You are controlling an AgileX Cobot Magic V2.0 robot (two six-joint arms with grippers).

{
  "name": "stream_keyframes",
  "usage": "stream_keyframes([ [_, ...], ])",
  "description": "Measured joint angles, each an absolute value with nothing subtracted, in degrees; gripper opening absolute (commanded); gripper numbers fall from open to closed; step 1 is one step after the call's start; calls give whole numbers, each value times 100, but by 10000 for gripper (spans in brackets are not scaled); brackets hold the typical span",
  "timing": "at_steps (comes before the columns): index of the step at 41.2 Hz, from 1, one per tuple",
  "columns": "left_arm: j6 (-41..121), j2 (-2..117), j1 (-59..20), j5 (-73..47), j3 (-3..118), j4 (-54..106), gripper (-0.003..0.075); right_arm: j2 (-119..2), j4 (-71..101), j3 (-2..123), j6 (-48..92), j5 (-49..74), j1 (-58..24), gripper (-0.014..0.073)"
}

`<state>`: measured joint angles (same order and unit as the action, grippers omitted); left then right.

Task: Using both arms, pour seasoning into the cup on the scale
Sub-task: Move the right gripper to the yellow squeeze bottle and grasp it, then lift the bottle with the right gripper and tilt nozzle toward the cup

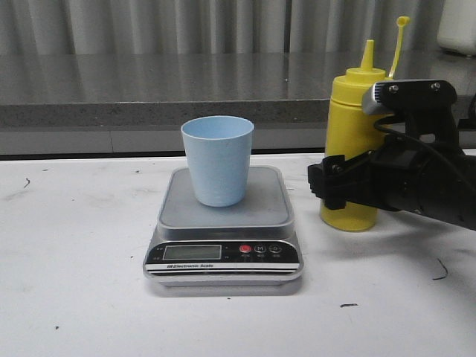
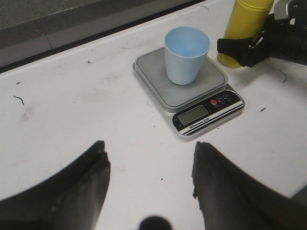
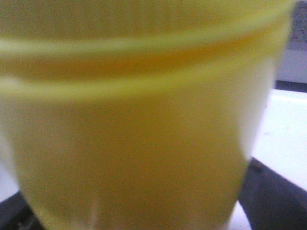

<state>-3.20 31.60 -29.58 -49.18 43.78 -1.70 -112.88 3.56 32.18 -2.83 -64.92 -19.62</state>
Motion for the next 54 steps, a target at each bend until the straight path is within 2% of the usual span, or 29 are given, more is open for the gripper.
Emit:
stream_keyframes([
  [4,-320,3160,-2958,-4918,4378,-170,389,-11296,356,3248,-283,-6497,-1962,391],
  [8,-320,3160,-2958,-4918,4378,-170,389,-11302,356,3257,-283,-6497,-1962,339],
  [14,-320,3160,-2958,-4918,4378,-170,389,-11183,356,3257,-283,-6313,-1962,342],
  [20,-320,3160,-2958,-4918,4378,-170,389,-10498,356,3257,0,-5282,-1962,342],
  [28,-320,3160,-2958,-4918,4378,-170,389,-9193,356,3522,893,-3187,-1962,342],
  [38,-320,3160,-2958,-4918,4378,-170,389,-8308,179,4797,1641,0,-1962,342],
  [47,-320,3160,-2958,-4918,4378,-178,389,-8285,-1060,5925,1773,1876,-2229,342],
  [54,-320,3160,-2958,-4918,4378,-178,389,-8370,-2613,6260,1796,2556,-2585,342],
])
